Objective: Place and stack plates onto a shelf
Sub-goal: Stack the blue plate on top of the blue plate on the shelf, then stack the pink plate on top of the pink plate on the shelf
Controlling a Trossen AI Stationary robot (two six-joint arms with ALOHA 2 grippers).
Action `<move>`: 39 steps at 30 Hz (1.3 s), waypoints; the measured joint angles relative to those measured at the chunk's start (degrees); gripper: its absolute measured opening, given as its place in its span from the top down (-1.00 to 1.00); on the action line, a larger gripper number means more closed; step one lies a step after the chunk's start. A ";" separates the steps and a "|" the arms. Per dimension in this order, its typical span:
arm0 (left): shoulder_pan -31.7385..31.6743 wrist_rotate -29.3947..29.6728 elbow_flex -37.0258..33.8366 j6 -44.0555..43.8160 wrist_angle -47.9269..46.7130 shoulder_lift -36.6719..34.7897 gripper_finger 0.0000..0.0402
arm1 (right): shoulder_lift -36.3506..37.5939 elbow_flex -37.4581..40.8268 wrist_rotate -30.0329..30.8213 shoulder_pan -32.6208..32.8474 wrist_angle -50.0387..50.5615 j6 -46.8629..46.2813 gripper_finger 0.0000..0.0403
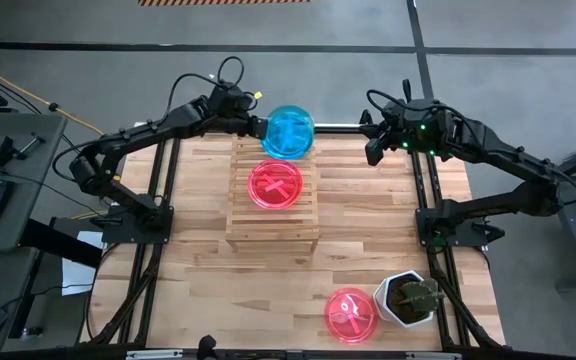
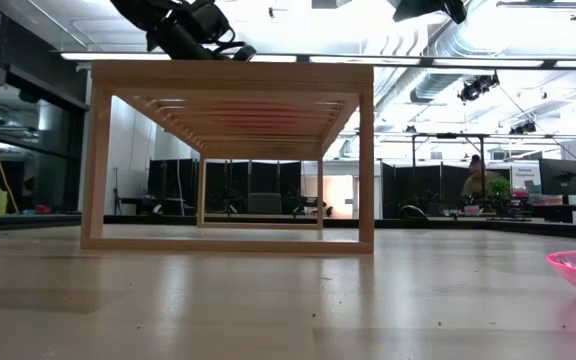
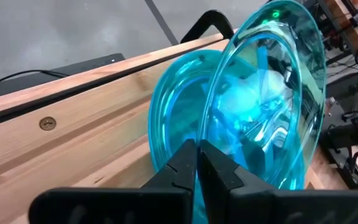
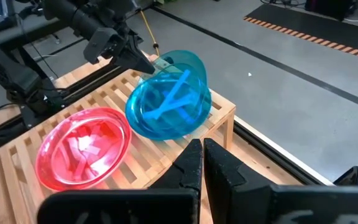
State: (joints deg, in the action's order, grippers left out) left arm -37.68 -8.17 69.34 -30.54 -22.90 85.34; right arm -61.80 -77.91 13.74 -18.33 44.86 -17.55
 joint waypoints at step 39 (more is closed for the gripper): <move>5.68 -3.71 0.55 8.56 10.04 -18.67 0.28 | -0.69 0.00 -4.66 0.00 0.17 -0.39 1.00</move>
State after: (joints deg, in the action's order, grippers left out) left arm -32.00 -11.87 69.89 -21.98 -12.85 66.67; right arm -62.49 -77.91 9.08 -18.33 45.04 -17.94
